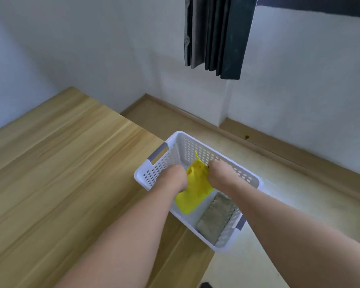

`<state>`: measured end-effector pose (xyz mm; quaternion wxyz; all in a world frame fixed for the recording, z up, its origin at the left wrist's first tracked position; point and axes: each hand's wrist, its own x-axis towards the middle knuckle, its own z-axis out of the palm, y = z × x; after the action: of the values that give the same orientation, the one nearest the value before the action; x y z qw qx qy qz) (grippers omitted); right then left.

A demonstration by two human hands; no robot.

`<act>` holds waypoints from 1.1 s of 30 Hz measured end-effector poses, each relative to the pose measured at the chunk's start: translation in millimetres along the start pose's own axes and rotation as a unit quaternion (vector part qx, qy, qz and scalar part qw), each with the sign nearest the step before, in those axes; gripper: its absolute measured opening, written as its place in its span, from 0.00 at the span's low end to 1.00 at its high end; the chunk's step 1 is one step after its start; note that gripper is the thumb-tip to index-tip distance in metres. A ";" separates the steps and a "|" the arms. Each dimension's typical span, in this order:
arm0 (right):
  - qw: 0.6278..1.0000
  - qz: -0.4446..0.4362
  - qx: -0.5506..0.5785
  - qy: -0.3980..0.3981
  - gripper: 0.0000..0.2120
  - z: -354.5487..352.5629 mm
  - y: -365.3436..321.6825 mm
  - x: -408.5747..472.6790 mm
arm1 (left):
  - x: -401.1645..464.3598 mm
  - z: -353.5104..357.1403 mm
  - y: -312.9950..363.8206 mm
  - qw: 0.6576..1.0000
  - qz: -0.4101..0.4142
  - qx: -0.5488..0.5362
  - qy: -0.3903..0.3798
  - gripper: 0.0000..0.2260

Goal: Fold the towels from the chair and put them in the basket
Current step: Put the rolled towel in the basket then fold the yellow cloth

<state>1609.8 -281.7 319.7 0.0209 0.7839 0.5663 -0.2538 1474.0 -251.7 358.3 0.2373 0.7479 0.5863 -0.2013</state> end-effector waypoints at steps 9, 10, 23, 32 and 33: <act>0.986 0.076 -0.093 -0.114 0.20 48.8 8.8 43.0 | 61.1 41.7 10.5 0.985 -0.062 0.060 -0.153 0.08; 0.984 0.081 -0.103 -0.124 0.21 50.1 8.0 45.2 | 64.6 45.7 10.3 0.983 -0.065 0.064 -0.162 0.07; 0.975 0.087 -0.144 -0.148 0.24 55.7 5.6 51.9 | 82.5 72.0 1.7 0.984 -0.066 0.083 -0.142 0.14; 1.000 0.008 0.012 -0.004 0.06 -8.7 -17.8 -40.4 | -3.9 21.4 -29.0 0.994 0.078 0.029 0.071 0.07; 0.999 0.005 0.028 0.014 0.06 -13.6 -25.6 -53.6 | -15.9 19.6 -38.7 0.989 0.099 0.010 0.105 0.07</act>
<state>1579.6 -315.2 360.7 -0.0078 0.7907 0.5550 -0.2583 1432.2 -267.9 347.2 0.1859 0.8218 0.5286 -0.1033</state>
